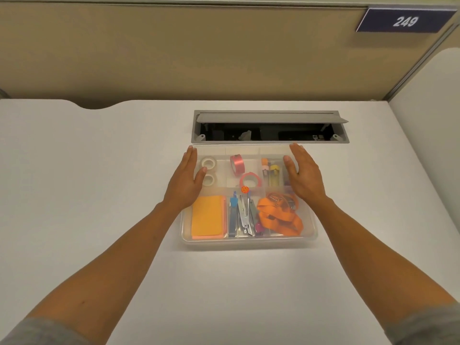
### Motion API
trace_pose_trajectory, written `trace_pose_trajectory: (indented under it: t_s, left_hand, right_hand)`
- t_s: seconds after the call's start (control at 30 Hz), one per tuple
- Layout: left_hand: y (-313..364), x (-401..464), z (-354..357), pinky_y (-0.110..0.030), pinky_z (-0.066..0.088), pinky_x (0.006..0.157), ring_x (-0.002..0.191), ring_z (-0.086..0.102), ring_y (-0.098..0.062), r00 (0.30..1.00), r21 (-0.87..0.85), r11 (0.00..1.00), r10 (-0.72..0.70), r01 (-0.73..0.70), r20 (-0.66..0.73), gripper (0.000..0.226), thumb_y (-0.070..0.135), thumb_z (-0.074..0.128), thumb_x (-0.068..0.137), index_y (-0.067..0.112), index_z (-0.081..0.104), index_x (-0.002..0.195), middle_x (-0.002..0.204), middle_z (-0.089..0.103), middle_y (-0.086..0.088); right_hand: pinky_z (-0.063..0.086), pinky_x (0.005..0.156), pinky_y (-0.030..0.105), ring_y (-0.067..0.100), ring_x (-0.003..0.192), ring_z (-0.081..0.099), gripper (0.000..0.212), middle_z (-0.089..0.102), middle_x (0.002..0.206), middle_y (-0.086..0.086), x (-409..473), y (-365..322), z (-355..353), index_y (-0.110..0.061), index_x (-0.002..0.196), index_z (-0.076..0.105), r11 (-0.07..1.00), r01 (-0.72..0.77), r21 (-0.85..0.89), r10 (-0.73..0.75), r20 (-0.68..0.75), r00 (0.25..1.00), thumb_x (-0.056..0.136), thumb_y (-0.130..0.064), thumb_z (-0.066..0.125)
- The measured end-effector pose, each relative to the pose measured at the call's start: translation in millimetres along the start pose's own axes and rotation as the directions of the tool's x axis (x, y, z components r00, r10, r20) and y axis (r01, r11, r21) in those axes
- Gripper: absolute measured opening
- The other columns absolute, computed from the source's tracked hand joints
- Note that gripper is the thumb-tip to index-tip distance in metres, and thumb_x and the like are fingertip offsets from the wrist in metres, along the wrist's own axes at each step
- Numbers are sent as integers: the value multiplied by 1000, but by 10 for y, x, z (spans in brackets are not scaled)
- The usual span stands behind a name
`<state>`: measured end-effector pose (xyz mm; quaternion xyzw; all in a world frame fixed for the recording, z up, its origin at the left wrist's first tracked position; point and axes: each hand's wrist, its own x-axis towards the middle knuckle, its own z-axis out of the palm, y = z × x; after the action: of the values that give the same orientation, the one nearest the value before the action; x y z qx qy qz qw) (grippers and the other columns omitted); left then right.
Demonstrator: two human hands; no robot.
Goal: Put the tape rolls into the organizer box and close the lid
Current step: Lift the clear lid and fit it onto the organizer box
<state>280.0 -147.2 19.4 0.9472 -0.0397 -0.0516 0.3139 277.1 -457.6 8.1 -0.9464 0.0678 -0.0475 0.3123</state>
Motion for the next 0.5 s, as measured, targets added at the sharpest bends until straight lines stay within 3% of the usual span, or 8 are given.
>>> trace_pose_trajectory:
  t_s: [0.2,0.3,0.4,0.5]
  left_hand:
    - [27,-98,-172,-36,19,112,148,8,-17,998,-106,994,-7,1,-56,71,54,34,95,28,2,152,162,-5,6]
    - [7,-351,-165,-46,26,113,145,23,-22,975,-112,984,-156,139,-160,65,54,34,95,23,20,150,161,15,-2]
    - [12,-662,-48,-44,45,94,119,53,-27,912,-156,950,-303,269,-275,50,49,34,97,21,41,138,140,44,-6]
    - [59,-860,102,-37,39,79,100,59,-29,867,-165,913,-406,372,-291,39,45,30,99,23,49,125,119,56,-5]
  right_hand:
    - [31,109,40,23,131,42,46,50,141,6,-169,-49,-219,-19,135,49,996,-77,52,88,-271,959,100,-43,32]
    - [42,93,36,23,114,53,36,61,124,5,-433,-37,-249,-19,125,55,982,-157,107,183,-317,931,99,-37,38]
    - [42,76,33,23,92,59,35,64,98,3,-746,-13,-178,-18,112,59,945,-273,180,318,-305,898,96,-41,39]
    - [40,70,35,25,81,55,43,61,84,1,-927,3,-93,-15,104,59,901,-392,184,428,-237,872,97,-48,33]
